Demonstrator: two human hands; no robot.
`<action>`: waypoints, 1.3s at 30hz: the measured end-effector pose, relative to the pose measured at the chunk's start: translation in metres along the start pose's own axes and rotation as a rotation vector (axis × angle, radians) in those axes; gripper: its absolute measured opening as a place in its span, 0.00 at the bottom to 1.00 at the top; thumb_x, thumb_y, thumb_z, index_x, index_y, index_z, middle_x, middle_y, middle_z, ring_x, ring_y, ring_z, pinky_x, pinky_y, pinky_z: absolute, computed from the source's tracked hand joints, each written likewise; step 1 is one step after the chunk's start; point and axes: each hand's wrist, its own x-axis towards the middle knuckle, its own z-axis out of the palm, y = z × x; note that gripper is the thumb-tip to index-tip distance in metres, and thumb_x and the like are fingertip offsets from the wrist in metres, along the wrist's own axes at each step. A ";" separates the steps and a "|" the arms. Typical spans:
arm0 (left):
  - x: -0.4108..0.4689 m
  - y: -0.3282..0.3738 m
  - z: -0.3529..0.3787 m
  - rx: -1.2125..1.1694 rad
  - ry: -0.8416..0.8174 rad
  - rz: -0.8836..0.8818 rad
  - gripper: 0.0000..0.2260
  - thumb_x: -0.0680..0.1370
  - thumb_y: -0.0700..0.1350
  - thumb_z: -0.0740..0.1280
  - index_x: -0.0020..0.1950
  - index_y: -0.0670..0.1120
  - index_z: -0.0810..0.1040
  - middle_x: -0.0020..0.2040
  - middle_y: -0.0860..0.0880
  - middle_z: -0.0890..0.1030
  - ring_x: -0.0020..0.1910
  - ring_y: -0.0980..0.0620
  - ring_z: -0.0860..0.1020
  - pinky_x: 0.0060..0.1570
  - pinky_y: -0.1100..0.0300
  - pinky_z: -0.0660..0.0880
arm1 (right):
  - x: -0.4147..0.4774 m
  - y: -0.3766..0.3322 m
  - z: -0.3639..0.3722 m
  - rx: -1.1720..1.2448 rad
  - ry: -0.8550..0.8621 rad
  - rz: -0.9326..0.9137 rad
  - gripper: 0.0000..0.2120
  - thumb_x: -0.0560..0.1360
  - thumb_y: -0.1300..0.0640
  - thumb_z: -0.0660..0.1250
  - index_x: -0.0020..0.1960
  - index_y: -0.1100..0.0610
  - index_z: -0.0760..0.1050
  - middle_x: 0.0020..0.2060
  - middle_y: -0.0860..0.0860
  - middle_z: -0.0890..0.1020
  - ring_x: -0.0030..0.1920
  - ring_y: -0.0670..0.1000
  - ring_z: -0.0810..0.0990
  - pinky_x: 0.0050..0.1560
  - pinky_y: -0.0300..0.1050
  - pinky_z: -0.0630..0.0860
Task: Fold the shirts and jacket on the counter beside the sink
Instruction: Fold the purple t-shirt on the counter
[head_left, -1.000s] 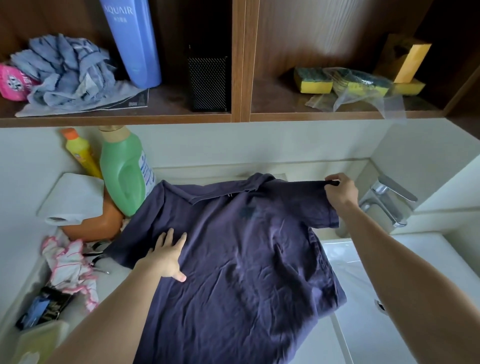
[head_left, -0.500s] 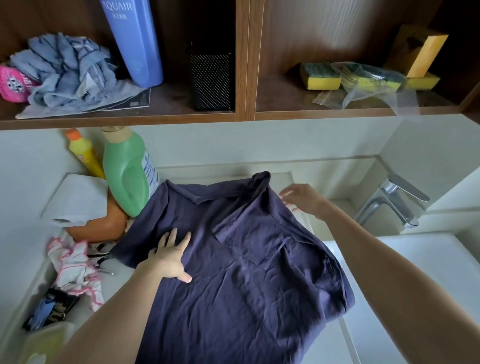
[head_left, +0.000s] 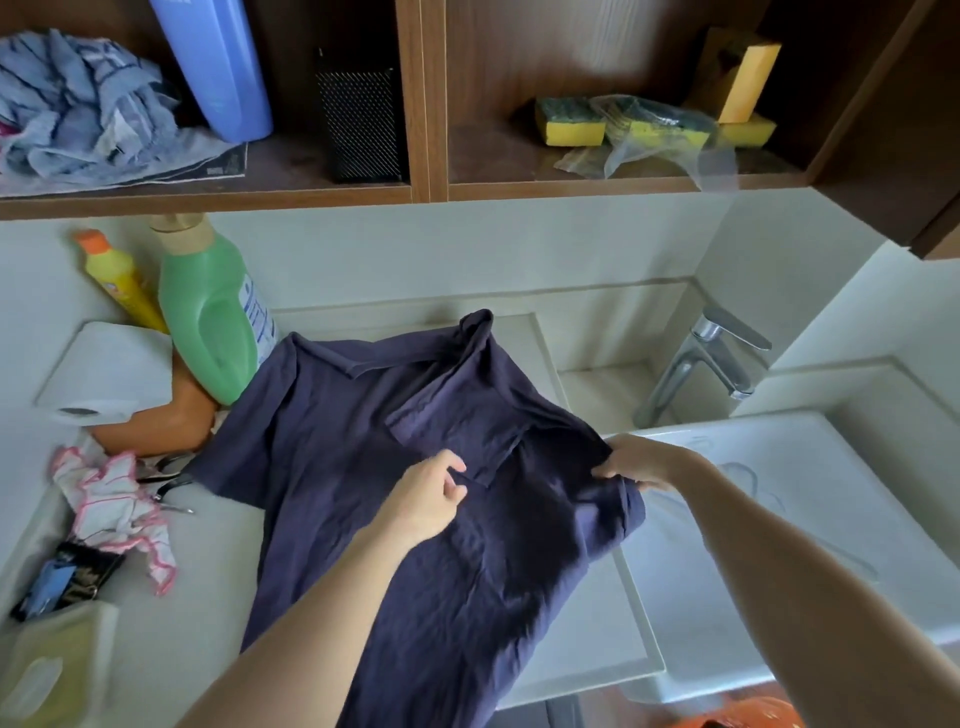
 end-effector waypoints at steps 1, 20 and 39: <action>-0.004 0.009 0.010 -0.073 -0.075 0.013 0.12 0.80 0.50 0.65 0.63 0.54 0.73 0.51 0.56 0.79 0.49 0.54 0.79 0.54 0.53 0.77 | -0.004 -0.003 0.000 0.063 0.054 -0.054 0.10 0.76 0.63 0.65 0.57 0.61 0.78 0.53 0.58 0.83 0.54 0.57 0.82 0.60 0.52 0.78; -0.020 -0.020 0.061 0.608 -0.123 0.024 0.31 0.83 0.63 0.46 0.80 0.56 0.35 0.80 0.47 0.31 0.80 0.46 0.35 0.78 0.45 0.42 | -0.030 0.072 0.026 0.579 -0.265 -0.229 0.15 0.76 0.68 0.68 0.62 0.67 0.76 0.56 0.61 0.83 0.58 0.59 0.82 0.60 0.53 0.78; -0.182 -0.107 0.057 0.476 -0.098 -0.178 0.34 0.78 0.71 0.42 0.79 0.61 0.34 0.79 0.49 0.30 0.79 0.45 0.33 0.76 0.42 0.38 | -0.159 0.129 0.153 0.147 -0.061 -0.029 0.11 0.73 0.60 0.73 0.55 0.56 0.80 0.50 0.55 0.86 0.51 0.55 0.84 0.53 0.52 0.82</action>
